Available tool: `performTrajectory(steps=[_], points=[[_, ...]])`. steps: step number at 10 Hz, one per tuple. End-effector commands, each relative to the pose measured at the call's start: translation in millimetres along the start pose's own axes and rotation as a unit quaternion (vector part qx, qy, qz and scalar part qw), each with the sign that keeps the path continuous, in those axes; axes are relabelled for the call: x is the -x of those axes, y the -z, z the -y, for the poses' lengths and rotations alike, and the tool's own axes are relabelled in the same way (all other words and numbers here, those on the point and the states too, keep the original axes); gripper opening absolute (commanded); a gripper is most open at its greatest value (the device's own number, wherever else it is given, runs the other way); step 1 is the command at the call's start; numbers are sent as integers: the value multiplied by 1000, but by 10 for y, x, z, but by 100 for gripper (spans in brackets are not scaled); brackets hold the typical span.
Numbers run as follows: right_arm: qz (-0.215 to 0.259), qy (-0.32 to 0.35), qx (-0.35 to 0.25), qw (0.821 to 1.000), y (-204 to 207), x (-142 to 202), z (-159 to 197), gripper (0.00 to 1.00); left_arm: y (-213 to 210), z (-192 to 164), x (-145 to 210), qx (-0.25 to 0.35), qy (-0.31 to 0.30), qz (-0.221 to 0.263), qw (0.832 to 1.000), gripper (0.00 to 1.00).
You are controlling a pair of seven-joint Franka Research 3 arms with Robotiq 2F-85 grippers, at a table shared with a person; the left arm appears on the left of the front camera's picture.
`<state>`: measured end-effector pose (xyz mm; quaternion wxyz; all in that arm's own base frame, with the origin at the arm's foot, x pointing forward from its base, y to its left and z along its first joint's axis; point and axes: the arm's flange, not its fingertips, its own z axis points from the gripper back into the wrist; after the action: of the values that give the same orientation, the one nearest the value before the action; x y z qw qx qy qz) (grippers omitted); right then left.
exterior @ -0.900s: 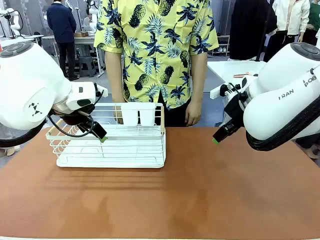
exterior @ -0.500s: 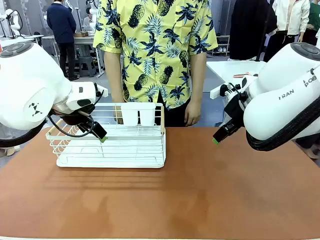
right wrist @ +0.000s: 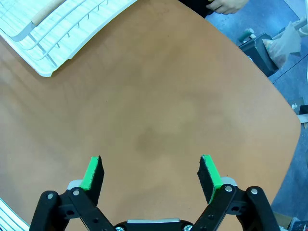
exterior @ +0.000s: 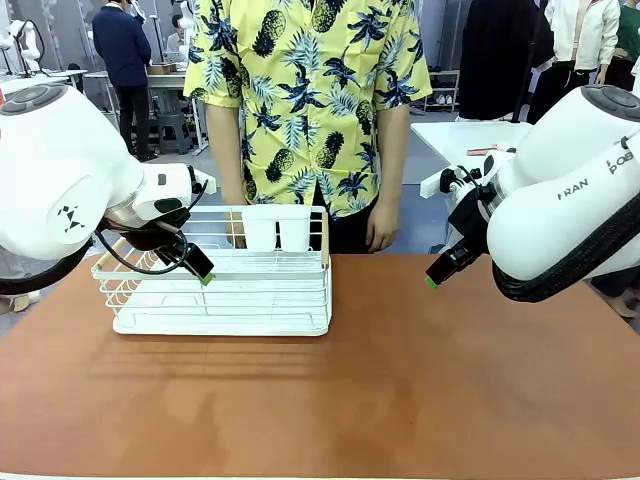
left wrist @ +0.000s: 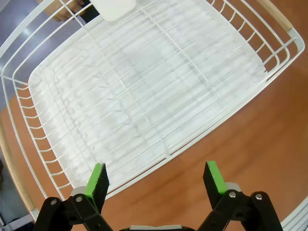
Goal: Clean the table.
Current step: Pick up the Lint Roller when the human hands it over.
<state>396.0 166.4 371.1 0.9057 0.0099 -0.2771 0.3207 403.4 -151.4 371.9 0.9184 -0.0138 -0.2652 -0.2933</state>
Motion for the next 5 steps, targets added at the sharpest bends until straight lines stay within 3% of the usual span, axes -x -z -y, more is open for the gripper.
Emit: performTrajectory(steps=[1,2,4,5], points=[[0,0,0,1000,0,0,0,100,0,0,0,0,0,0,1000,100],[-1,27,-11,1000,-168,-125,123,100,-223,-121,-151,13,-36,-4,999,100],[-15,116,-90,989,-554,-279,456,100,-674,-365,-343,128,-108,-21,986,100],[-20,169,-142,975,-786,-325,719,100,-890,-601,-380,217,-152,-23,964,100]])
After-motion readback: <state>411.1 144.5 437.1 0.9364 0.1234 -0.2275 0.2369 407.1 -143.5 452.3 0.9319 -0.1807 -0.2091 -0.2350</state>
